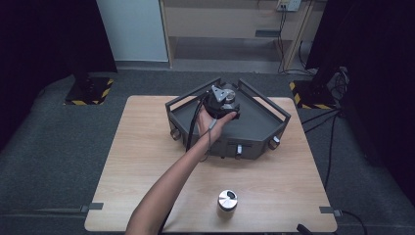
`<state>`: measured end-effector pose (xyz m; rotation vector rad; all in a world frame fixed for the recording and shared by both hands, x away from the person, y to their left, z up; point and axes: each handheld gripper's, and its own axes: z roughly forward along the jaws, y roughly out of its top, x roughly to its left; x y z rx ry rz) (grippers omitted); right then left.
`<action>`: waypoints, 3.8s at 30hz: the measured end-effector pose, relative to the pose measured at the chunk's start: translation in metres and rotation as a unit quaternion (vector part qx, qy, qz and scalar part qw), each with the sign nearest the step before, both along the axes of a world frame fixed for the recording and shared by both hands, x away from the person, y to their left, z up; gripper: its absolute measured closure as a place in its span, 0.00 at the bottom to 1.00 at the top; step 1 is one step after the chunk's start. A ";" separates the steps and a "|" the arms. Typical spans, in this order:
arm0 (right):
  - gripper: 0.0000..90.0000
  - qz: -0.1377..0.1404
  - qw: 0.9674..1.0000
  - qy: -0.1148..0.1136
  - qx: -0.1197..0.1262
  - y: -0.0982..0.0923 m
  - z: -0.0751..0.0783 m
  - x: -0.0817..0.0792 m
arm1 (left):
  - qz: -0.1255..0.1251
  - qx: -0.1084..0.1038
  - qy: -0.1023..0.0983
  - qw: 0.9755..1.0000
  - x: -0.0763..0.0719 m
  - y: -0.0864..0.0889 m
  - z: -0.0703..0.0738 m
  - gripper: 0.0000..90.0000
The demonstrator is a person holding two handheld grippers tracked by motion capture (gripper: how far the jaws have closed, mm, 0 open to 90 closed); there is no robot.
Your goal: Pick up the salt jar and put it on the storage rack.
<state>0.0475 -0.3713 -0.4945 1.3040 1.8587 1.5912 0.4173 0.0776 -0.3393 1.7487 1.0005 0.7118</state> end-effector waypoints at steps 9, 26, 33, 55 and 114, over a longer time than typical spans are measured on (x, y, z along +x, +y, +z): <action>0.05 0.007 1.000 -0.003 0.000 0.002 0.001 -0.001 | 0.009 0.006 0.009 1.000 -0.011 0.006 0.014 0.03; 0.05 0.003 1.000 -0.010 -0.002 0.003 0.004 -0.005 | 0.005 0.018 0.007 1.000 -0.035 0.020 0.022 0.01; 0.05 0.005 1.000 -0.012 -0.005 0.004 0.005 -0.006 | 0.002 0.021 0.004 1.000 -0.049 0.026 0.024 0.01; 0.05 0.008 1.000 -0.015 -0.012 0.007 0.007 -0.007 | -0.010 0.026 -0.013 1.000 -0.094 0.047 0.029 0.02; 0.05 0.033 0.999 -0.026 -0.035 0.018 0.010 -0.011 | 0.011 -0.054 0.029 0.998 -0.242 0.113 -0.076 0.02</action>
